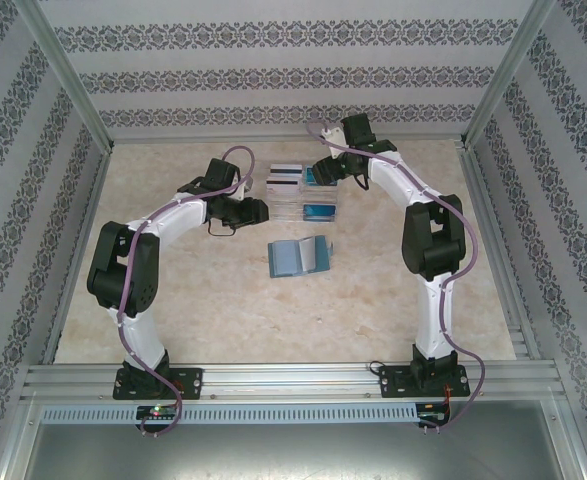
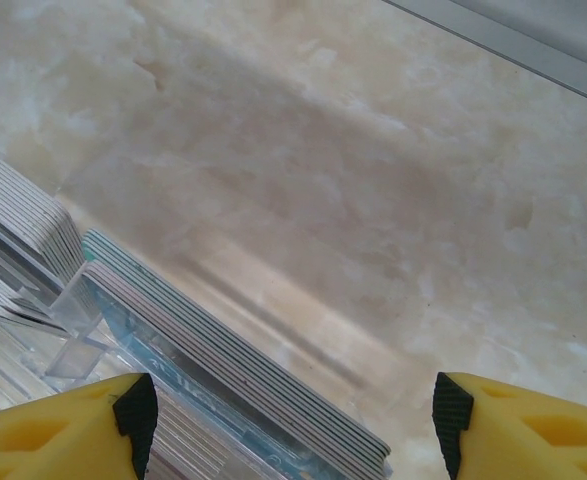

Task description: Put the credit cards into the card holder

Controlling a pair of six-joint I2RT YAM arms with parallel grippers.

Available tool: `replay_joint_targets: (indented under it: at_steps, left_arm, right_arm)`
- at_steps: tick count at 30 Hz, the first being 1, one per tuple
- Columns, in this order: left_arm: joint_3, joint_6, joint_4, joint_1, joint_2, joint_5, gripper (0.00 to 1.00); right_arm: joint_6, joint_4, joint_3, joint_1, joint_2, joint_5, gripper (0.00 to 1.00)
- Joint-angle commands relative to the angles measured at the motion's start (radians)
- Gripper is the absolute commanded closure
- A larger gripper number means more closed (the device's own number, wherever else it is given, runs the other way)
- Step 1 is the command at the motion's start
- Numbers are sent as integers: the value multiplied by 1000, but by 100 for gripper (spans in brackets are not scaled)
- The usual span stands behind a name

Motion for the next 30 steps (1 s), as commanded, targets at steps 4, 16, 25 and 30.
replay_joint_targets:
  at_steps: [4,16,25,30]
  left_arm:
    - [25,-12,18,10,18,21,51]
    - [22,-13,18,10,17,26,51]
    - [19,-16,21,11,17,32,51]
    - [16,-16,25,10,16,33,51]
  right_arm:
    - [-26,-57,47,9,50,-14,24]
    - [-15,-50,78,12,55,49,26]
    - [5,-11,59,7,11,50,31]
    - [17,-1,53,2,4,35,34]
